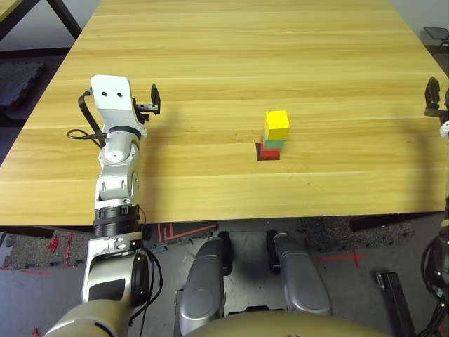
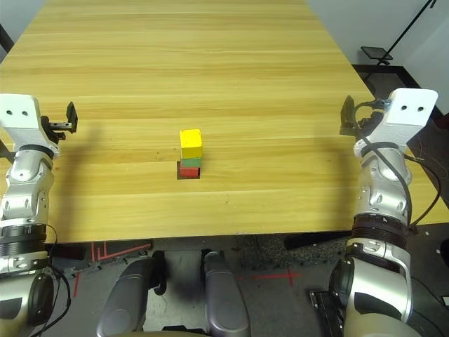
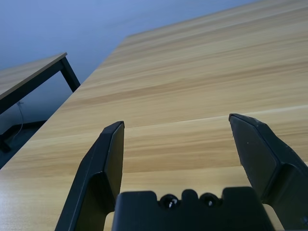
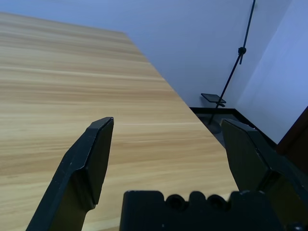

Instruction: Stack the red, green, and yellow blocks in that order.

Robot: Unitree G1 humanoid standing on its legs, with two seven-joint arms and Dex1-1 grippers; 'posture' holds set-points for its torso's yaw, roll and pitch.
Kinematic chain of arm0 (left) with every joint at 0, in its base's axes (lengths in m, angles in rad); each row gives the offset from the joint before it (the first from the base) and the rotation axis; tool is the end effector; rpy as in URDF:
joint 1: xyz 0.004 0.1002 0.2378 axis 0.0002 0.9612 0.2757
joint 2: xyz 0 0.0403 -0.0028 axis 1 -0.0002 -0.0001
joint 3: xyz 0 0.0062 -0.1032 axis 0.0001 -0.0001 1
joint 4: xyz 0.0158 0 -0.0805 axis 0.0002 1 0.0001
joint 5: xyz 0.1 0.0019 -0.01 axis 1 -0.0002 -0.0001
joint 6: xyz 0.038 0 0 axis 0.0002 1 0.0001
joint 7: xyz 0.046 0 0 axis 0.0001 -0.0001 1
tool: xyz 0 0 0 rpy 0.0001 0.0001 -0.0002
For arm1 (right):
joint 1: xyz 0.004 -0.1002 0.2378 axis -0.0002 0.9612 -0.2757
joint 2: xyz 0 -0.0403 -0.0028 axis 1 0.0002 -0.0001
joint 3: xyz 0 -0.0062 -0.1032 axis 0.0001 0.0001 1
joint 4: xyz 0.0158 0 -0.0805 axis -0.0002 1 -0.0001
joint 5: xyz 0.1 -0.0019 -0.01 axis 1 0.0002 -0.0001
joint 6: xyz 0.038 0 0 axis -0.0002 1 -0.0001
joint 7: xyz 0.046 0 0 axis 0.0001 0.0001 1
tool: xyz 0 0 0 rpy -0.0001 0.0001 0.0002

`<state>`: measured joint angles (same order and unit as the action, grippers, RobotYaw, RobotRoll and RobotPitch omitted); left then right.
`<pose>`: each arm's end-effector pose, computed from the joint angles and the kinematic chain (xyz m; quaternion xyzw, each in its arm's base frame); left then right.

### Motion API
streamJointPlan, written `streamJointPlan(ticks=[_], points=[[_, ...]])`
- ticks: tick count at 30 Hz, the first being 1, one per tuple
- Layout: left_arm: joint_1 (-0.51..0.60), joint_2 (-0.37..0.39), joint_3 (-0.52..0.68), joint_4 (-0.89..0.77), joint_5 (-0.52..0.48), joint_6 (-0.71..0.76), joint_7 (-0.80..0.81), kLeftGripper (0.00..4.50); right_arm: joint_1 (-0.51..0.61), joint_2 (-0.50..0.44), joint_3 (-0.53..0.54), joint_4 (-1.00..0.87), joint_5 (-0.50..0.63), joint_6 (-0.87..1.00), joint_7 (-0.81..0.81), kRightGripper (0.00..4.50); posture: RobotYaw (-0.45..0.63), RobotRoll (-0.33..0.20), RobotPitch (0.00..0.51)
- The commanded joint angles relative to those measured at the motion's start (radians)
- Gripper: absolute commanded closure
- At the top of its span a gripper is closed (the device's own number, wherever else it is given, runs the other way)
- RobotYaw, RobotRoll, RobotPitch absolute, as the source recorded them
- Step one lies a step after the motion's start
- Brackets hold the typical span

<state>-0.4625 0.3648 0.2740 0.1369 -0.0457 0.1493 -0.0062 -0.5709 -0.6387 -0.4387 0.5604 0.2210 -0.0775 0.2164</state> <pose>0.2759 0.2477 0.1500 0.1054 -0.1140 0.1191 0.9807 0.2685 -0.3422 0.1695 -0.0859 -0.1390 -0.1477 0.9754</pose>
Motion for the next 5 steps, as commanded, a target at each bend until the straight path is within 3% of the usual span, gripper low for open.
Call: streamJointPlan(ticks=[1, 5], points=[[0.027, 0.002, 0.006, -0.029, 0.006, 0.017, 0.011, 0.06, 0.0, 0.005, 0.005, -0.012, 0.014, 0.017, 0.016, 0.0, 0.12, 0.06, 0.277], [0.03, 0.011, 0.021, -0.035, 0.006, 0.015, 0.027, 0.06, -0.061, 0.003, 0.015, 0.03, 0.008, 0.01, 0.024, 0.0, 0.15, 0.055, 0.262]])
